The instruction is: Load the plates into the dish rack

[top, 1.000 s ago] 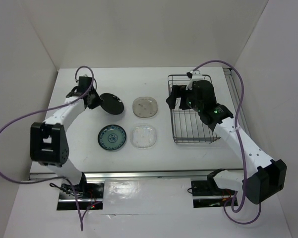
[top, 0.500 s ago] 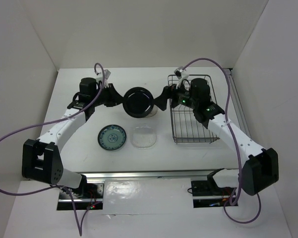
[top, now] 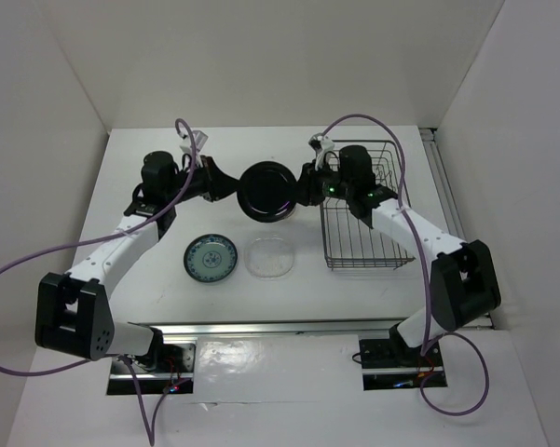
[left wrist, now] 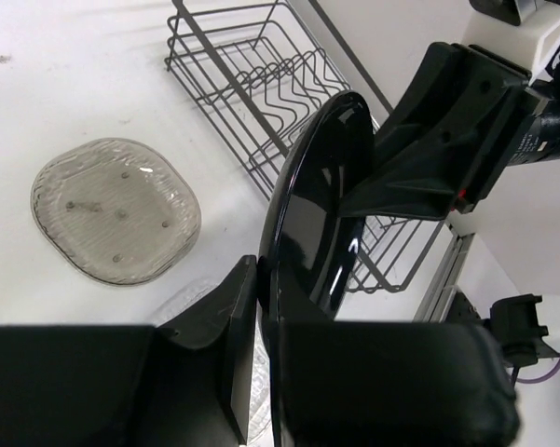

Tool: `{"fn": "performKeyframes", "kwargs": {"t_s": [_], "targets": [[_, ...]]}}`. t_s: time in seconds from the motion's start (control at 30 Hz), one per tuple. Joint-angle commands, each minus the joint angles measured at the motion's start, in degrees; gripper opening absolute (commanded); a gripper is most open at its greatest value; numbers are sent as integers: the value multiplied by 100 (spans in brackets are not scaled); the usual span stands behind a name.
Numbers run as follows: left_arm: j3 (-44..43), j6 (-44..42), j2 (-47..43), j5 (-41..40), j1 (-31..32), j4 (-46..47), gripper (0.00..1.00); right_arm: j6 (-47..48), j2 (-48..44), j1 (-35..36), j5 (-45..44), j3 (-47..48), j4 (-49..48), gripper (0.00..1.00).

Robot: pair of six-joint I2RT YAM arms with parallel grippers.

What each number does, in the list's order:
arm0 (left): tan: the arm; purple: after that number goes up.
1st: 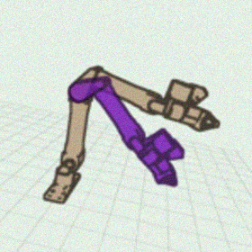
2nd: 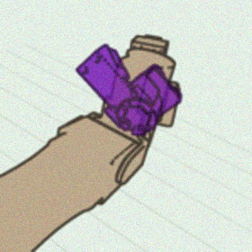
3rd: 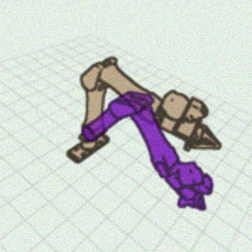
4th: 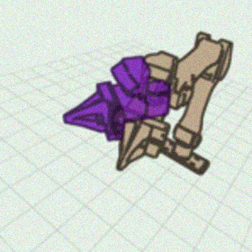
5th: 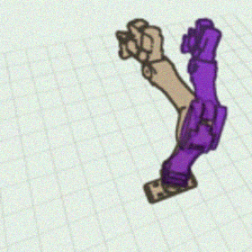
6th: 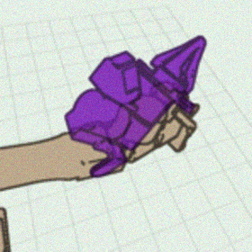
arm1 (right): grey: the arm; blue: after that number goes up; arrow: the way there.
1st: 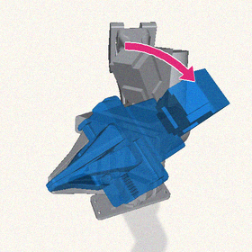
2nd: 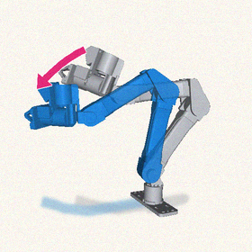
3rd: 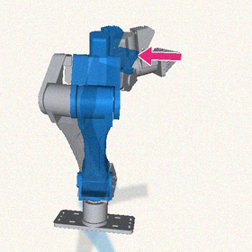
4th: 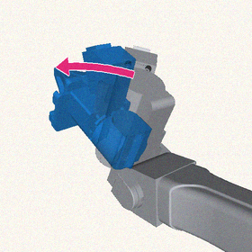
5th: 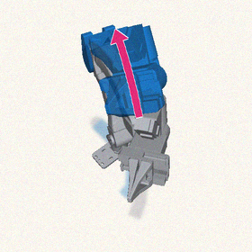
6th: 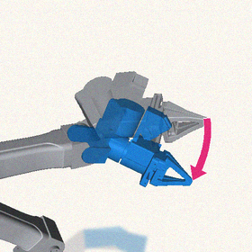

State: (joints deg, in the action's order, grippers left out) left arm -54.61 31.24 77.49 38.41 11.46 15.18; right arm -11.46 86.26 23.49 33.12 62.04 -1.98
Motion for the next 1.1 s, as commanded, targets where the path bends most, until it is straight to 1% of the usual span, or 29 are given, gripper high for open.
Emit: {"fn": "performKeyframes", "kwargs": {"t_s": [0.0,0.03,0.07,0.13,0.27,0.3,0.37,0.4,0.43,0.47,0.5,0.53,0.57,0.6,0.67,0.8,0.9,0.97,1.07], "targets": [[-76,286,-77,667,31,898,0,13,-48,-63,508,229,-390,26],[-76,286,-77,667,31,899,0,13,4,-63,659,230,-391,26],[-15,338,-24,667,31,960,0,-48,5,-63,773,230,-461,20],[-15,338,-24,607,31,961,0,-119,58,-11,836,230,-566,1],[-128,233,38,378,31,636,0,-119,58,42,503,230,-444,0],[-190,233,38,47,31,374,9,-119,58,42,354,230,-444,0],[-313,172,-15,-455,84,-31,33,-250,-178,42,-514,282,-243,0],[-313,171,-85,-1049,84,-415,81,-251,-232,-19,-874,282,-155,0],[-392,171,-155,-1342,84,-663,100,-364,-284,-98,-1809,378,151,0],[-445,171,-156,-1563,84,-857,100,-452,-363,-151,-2288,466,337,0],[-524,232,-234,-2131,84,-1050,100,-540,-364,-212,-2676,597,486,0],[-524,285,-235,-2328,84,-1435,100,-628,-425,-213,-3689,686,662,0],[-585,286,-313,-2486,84,-1552,100,-690,-495,-378,-4021,756,1003,0],[-586,286,-375,-2792,84,-1675,100,-691,-496,-467,-4259,826,1085,0],[-639,347,-375,-2927,84,-1895,100,-770,-566,-738,-4917,888,1322,0],[-691,347,-323,-2998,146,-2018,100,-849,-628,-1047,-5552,1012,1708,0],[-858,347,-182,-3077,207,-2212,100,-849,-435,-1048,-6027,1161,1945,0],[-858,347,-103,-3208,259,-2265,100,-849,-373,-1048,-6220,1231,1947,0],[-753,347,-173,-3436,260,-2213,100,-849,-312,-1048,-6222,1170,1947,0]]}}
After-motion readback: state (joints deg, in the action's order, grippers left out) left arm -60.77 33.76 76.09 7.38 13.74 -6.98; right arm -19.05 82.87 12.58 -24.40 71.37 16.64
